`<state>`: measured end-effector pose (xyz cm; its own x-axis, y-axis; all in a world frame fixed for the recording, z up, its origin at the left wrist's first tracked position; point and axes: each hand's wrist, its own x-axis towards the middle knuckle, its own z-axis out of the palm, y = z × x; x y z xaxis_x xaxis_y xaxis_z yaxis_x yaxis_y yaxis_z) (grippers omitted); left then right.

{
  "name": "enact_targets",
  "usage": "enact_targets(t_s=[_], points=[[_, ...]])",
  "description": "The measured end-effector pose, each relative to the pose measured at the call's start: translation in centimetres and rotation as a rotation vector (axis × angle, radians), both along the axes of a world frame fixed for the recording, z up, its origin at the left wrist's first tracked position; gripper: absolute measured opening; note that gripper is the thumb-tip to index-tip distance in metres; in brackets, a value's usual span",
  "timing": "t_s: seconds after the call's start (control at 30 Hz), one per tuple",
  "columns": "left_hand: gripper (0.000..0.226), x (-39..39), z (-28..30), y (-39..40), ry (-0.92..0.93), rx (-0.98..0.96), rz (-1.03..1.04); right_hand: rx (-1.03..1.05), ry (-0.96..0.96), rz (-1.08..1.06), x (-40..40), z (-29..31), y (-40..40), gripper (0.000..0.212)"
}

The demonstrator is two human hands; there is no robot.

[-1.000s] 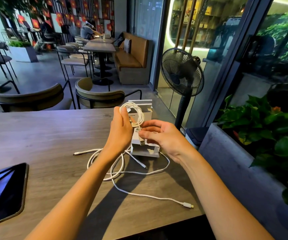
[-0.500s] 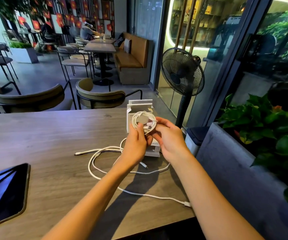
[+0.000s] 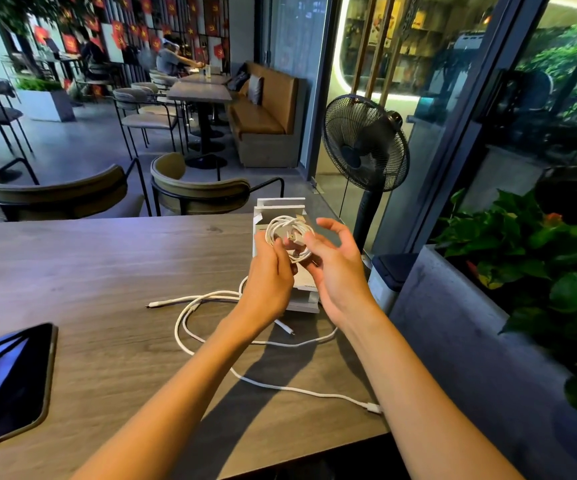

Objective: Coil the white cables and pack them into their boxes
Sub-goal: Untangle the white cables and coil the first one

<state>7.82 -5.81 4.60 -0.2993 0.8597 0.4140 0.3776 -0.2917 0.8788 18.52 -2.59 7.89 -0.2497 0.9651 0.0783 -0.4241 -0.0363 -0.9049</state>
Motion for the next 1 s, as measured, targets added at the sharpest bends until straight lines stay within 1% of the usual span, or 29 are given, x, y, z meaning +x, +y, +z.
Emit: enact_targets(t_s=[0.07,0.13,0.17,0.2,0.3,0.4,0.47,0.53,0.63,0.7,0.8,0.87,1.0], points=[[0.015,-0.3,0.1,0.0,-0.013,0.007,0.000,0.097,-0.150,-0.005,-0.2,-0.1,-0.1,0.030],[0.011,-0.3,0.0,0.0,-0.012,0.033,-0.017,0.279,-0.361,-0.055,-0.2,-0.4,0.0,0.030],[0.008,-0.2,0.0,-0.1,-0.013,0.054,-0.038,0.351,-0.429,-0.073,-0.2,-0.6,0.0,0.031],[0.007,-0.1,0.0,-0.2,-0.024,0.075,-0.064,0.386,-0.452,-0.077,-0.1,-0.7,0.0,0.032],[0.009,-0.1,-0.1,-0.3,-0.121,0.092,-0.155,0.359,-0.428,-0.073,0.1,-0.9,0.1,0.037],[0.012,-0.4,0.2,-0.1,-0.255,0.048,-0.225,0.202,-0.494,-0.069,0.4,-1.0,0.2,0.040],[0.015,-0.5,0.6,-0.1,-0.250,0.010,-0.224,0.133,-0.511,-0.028,0.7,-1.1,0.3,0.035],[0.016,-0.6,0.8,-0.2,-0.257,-0.033,-0.229,0.135,-0.478,-0.046,0.9,-0.9,0.5,0.026],[0.016,-0.8,0.8,0.2,-0.378,-0.112,-0.226,0.144,-0.424,-0.068,0.9,-0.7,0.6,0.022],[0.017,-1.2,0.6,0.4,-0.355,-0.100,-0.187,0.130,-0.430,-0.095,0.7,-0.9,0.8,0.018],[0.021,-2.2,0.1,0.9,-0.174,-0.063,-0.090,0.143,-0.451,-0.193,0.8,-0.9,1.4,0.019],[0.020,-2.7,-0.1,1.2,-0.106,-0.076,-0.051,0.114,-0.402,-0.222,0.9,-0.7,1.8,0.023],[0.018,-3.4,0.3,2.3,-0.216,-0.147,-0.115,0.070,-0.337,-0.184,0.6,-0.6,2.4,0.024]])
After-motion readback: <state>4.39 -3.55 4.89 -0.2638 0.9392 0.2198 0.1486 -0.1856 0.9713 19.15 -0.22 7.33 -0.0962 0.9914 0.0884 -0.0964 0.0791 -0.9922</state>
